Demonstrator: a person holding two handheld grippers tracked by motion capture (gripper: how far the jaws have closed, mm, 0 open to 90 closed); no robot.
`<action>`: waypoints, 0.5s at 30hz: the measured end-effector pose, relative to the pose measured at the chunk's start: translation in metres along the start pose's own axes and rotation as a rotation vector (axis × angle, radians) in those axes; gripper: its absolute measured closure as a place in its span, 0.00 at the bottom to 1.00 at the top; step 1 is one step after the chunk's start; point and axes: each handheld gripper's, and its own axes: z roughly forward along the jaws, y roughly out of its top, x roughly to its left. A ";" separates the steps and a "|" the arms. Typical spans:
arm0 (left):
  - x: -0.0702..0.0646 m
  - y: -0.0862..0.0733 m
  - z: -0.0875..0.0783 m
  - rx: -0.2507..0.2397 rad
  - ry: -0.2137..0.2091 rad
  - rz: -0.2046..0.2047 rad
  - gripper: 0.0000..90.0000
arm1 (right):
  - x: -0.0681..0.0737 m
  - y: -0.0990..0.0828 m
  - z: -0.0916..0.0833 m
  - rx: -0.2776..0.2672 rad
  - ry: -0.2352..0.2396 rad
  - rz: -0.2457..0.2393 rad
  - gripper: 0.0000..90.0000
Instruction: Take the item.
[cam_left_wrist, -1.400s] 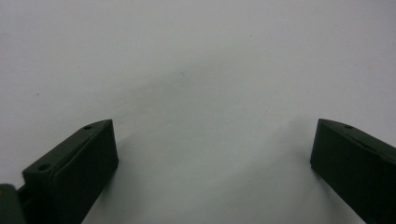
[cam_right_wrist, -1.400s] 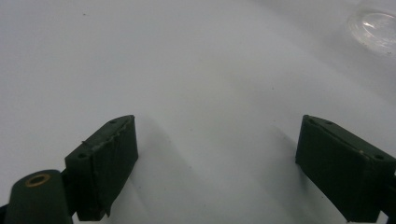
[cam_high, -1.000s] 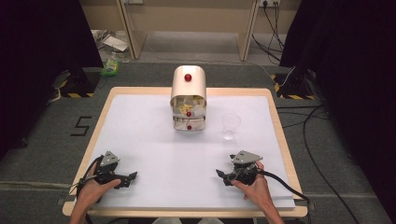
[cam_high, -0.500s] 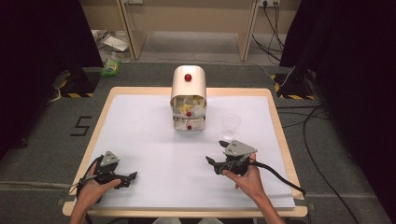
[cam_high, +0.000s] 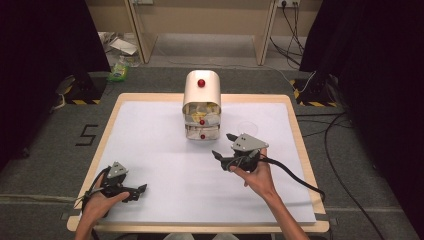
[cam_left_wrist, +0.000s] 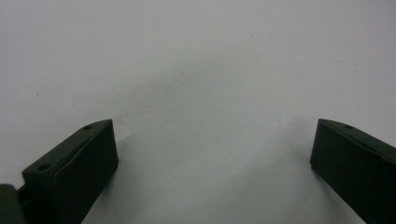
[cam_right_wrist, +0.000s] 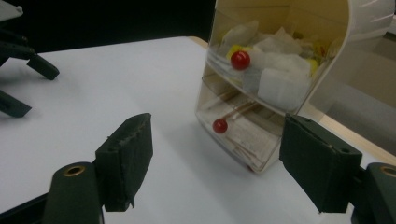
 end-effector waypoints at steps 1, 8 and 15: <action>0.000 0.000 0.000 0.000 0.000 0.000 0.00 | -0.001 0.002 0.002 -0.004 0.001 0.003 0.30; 0.000 0.000 0.000 0.000 0.000 0.000 0.00 | -0.007 0.017 0.018 -0.014 -0.005 -0.016 0.30; 0.000 0.000 0.000 -0.001 0.000 0.000 0.00 | -0.010 0.038 0.036 -0.073 -0.007 -0.023 0.31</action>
